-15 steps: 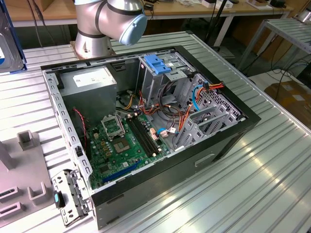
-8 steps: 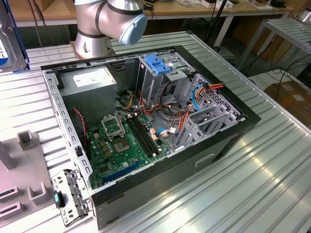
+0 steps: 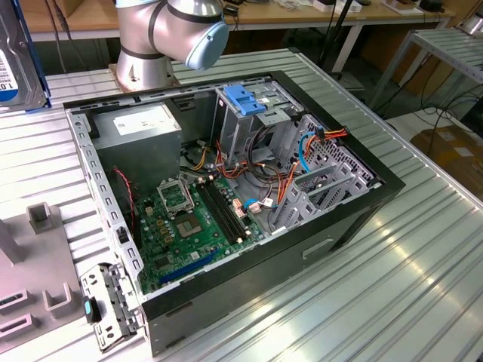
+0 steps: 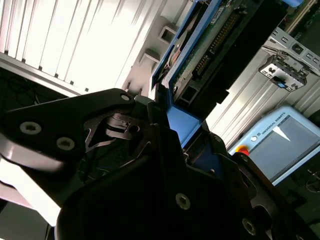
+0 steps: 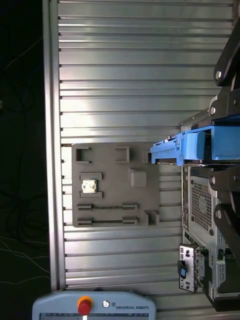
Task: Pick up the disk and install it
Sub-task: 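Pick up the disk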
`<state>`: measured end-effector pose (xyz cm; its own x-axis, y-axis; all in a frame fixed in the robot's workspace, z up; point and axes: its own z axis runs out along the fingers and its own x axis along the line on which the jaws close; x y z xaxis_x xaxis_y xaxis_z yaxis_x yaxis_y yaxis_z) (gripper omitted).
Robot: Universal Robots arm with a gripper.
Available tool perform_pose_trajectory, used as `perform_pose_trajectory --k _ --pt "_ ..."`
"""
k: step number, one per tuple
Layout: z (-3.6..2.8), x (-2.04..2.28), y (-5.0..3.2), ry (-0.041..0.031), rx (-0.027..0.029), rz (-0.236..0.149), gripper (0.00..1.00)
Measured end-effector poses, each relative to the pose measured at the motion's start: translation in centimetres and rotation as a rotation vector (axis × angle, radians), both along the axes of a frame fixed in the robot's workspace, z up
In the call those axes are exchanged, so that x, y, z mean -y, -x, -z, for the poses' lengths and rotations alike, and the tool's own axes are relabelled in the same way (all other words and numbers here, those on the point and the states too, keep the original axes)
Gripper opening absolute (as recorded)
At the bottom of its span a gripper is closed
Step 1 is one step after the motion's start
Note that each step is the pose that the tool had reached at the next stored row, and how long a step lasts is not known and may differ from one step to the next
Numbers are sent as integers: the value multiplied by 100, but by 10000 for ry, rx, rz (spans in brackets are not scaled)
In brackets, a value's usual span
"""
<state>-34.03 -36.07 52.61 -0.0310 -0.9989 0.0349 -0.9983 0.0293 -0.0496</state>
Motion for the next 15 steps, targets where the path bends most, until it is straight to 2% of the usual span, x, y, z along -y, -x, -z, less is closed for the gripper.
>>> perform_pose_trajectory --k 15 --pt "0 5 -106 0 -1 8 37"
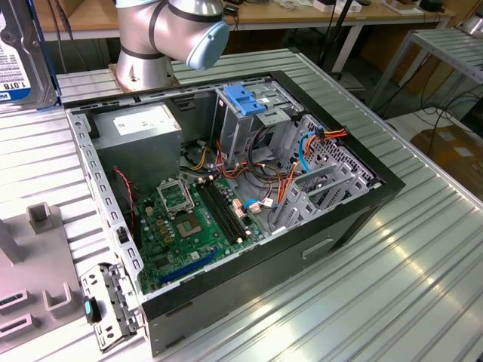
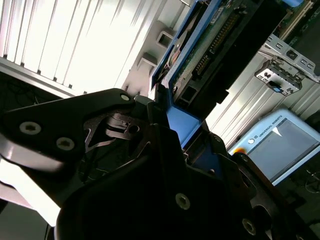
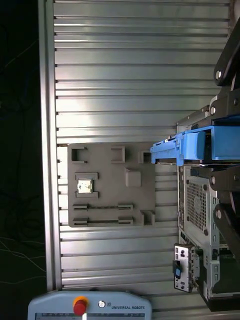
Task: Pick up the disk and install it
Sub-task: 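Pick up the disk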
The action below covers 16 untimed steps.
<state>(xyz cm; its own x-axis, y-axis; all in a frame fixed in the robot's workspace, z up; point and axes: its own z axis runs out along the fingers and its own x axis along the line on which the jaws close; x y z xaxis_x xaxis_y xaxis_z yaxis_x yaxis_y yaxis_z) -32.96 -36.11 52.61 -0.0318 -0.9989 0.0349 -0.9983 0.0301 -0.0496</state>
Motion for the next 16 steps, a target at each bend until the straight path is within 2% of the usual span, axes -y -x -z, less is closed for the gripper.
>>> perform_pose_trajectory --k 16 --pt "0 4 -103 0 1 8 37"
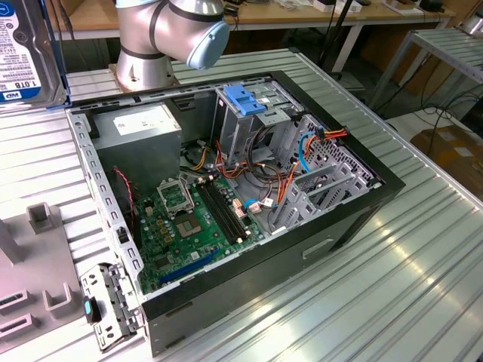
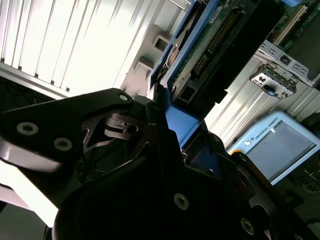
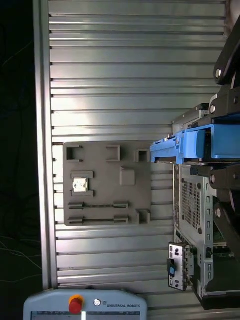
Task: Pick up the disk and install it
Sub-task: 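Pick up the disk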
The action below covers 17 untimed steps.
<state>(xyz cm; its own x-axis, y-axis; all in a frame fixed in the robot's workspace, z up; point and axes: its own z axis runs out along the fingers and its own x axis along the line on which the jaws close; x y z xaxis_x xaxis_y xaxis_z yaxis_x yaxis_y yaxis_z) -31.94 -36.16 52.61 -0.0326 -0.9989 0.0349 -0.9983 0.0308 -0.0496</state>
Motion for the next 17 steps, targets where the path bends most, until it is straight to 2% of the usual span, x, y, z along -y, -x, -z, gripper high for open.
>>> perform_pose_trajectory --k 17 --pt "0 6 -130 0 0 10 37"
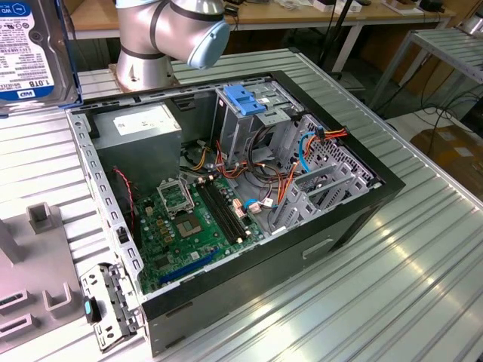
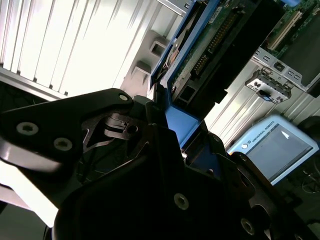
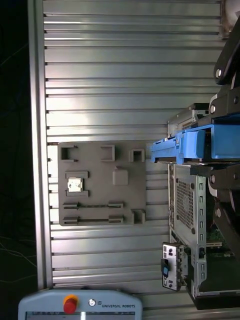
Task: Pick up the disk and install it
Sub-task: 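Pick up the disk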
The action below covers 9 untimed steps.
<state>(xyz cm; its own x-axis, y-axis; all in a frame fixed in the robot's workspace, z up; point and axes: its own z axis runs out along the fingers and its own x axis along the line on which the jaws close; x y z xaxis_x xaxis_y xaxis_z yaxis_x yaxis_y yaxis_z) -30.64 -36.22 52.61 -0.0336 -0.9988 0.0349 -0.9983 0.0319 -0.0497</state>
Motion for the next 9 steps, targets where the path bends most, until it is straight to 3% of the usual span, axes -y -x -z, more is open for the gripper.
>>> perform_pose_trajectory --k 9 --pt "0 4 -73 -1 0 6 37"
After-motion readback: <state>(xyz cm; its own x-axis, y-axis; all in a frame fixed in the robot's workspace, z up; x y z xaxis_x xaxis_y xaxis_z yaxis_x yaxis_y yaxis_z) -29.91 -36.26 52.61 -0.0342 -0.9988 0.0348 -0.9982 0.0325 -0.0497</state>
